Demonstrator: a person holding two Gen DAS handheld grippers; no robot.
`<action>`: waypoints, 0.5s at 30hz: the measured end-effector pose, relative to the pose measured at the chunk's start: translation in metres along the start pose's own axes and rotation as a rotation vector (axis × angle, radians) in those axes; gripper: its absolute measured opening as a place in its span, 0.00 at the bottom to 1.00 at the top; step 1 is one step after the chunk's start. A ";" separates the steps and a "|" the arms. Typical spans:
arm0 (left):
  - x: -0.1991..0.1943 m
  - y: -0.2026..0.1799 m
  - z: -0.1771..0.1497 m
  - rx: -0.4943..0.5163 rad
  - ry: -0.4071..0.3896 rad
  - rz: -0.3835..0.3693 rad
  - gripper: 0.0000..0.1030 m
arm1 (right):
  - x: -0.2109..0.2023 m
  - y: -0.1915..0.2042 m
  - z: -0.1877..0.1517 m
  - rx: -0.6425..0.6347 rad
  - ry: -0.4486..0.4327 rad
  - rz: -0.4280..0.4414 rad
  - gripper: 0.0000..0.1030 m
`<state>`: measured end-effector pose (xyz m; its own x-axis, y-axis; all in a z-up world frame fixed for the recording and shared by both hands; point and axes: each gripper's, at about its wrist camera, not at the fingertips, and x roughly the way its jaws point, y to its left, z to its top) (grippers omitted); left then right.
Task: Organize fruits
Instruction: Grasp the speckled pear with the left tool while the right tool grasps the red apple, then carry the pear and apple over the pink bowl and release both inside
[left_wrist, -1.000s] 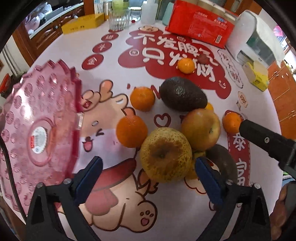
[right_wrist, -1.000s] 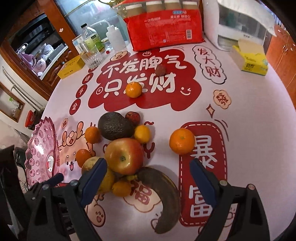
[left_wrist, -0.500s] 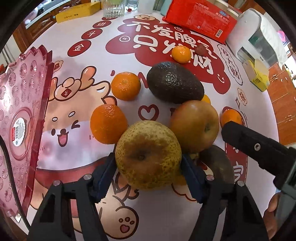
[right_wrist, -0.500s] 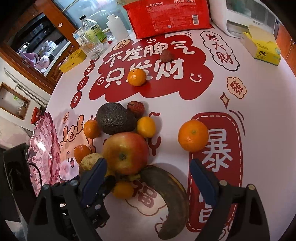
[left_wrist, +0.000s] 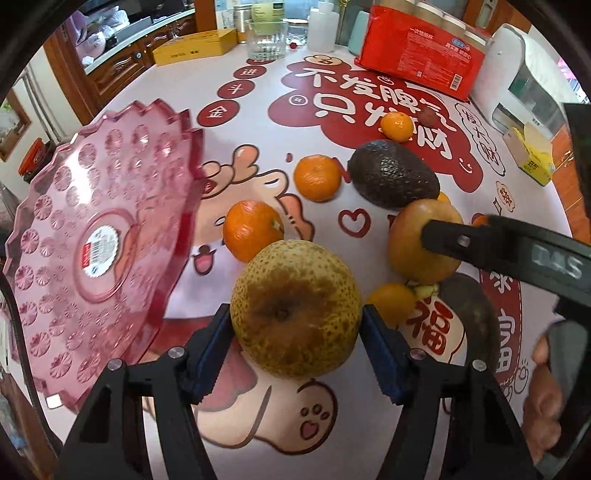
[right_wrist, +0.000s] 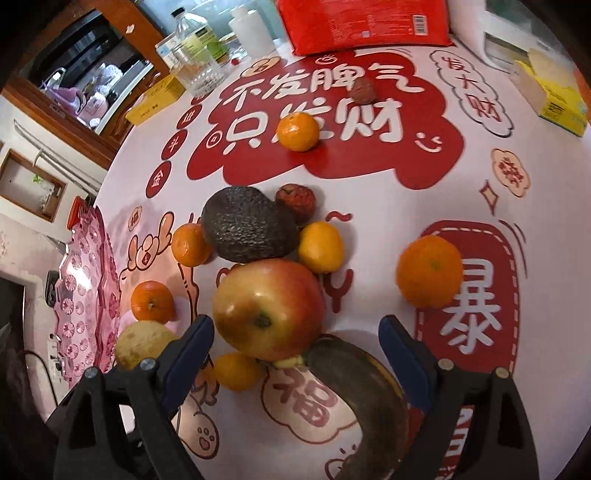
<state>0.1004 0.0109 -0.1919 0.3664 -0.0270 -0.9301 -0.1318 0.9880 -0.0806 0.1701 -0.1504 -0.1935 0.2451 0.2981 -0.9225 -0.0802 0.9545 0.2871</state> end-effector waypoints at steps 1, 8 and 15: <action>-0.002 0.002 -0.002 0.000 -0.002 0.003 0.65 | 0.003 0.002 0.001 -0.007 0.002 -0.006 0.89; -0.016 0.008 -0.007 -0.002 -0.041 -0.003 0.65 | 0.020 0.018 0.004 -0.059 0.003 -0.018 0.69; -0.040 0.011 -0.009 0.012 -0.096 -0.023 0.65 | 0.006 0.027 -0.005 -0.079 -0.021 -0.035 0.69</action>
<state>0.0762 0.0212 -0.1583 0.4554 -0.0354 -0.8896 -0.1114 0.9891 -0.0964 0.1647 -0.1231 -0.1924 0.2688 0.2654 -0.9259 -0.1472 0.9613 0.2328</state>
